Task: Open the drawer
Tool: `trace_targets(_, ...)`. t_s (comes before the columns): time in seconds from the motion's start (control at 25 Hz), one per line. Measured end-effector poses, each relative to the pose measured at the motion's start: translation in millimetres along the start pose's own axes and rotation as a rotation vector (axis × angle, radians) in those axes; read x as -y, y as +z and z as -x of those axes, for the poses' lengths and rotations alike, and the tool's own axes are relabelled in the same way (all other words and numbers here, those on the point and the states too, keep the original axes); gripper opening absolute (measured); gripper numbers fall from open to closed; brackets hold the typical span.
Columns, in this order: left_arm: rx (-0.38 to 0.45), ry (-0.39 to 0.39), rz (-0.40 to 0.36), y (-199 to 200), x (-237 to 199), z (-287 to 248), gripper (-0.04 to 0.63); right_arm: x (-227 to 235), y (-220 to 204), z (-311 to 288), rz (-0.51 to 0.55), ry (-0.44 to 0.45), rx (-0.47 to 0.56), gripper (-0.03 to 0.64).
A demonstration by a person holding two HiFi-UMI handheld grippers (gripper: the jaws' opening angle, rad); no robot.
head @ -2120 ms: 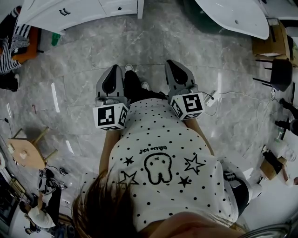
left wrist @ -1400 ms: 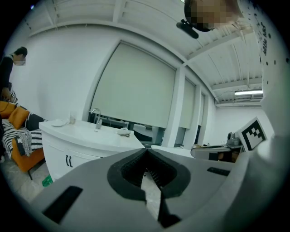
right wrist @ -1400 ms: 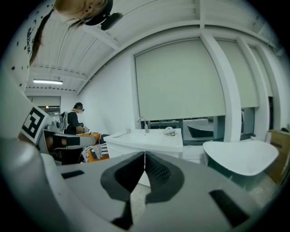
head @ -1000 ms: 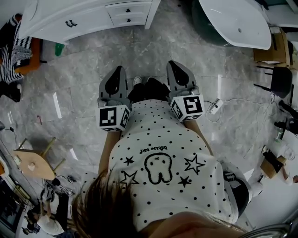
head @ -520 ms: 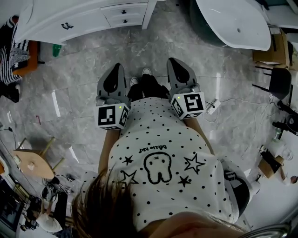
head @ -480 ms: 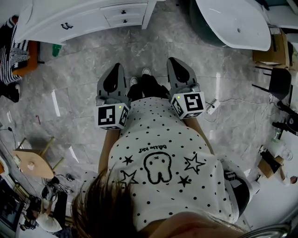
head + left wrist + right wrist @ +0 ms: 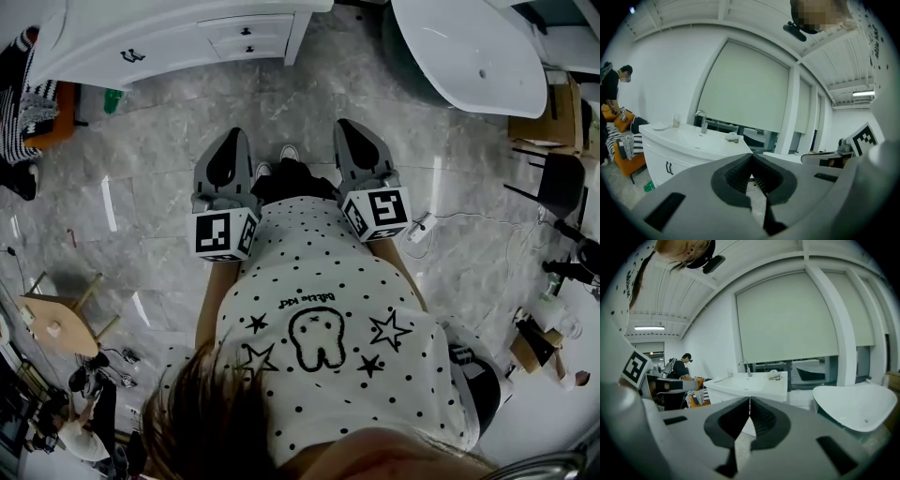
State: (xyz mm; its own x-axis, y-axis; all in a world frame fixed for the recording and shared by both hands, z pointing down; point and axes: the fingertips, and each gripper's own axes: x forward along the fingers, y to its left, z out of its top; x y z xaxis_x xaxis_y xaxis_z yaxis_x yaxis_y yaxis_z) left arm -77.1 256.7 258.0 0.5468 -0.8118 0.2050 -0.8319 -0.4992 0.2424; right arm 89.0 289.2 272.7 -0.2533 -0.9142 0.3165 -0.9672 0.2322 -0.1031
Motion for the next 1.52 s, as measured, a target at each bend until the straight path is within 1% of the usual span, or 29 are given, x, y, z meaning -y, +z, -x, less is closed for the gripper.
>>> trace_targets(0.24, 0.011, 0.034, 0.009, -7.3, 3.9, -18.9, 0.005, 20.5, -3.4, -13.3, 0.012, 0.029, -0.005, 0.015)
trace_targets(0.4, 0.020, 0.047, 0.005, -4.5, 5.7, -28.8, 0.005, 29.0, -5.5, -15.8, 0.015, 0.042, -0.023, 0.015)
trace_targets(0.84, 0.012, 0.047, -0.015, 3.4, -0.2, -54.5, 0.005, 46.7, -4.9, -28.9, -0.007, 0.024, -0.026, 0.015)
trace_targets(1.12, -0.012, 0.037, -0.006, 5.0, -24.6, -79.3, 0.005, 49.7, 2.2, -62.6, -0.019, 0.009, -0.039, 0.015)
trace_targets(1.32, -0.023, 0.022, -0.001, 20.8, -46.4, -101.3, 0.005, 48.0, 18.7, -90.8, -0.021, -0.010, -0.042, 0.015)
trace_targets(1.52, -0.016, 0.012, 0.005, 34.4, -68.1, -123.7, 0.005, 49.2, 32.2, -118.9, -0.023, -0.029, -0.040, 0.015)
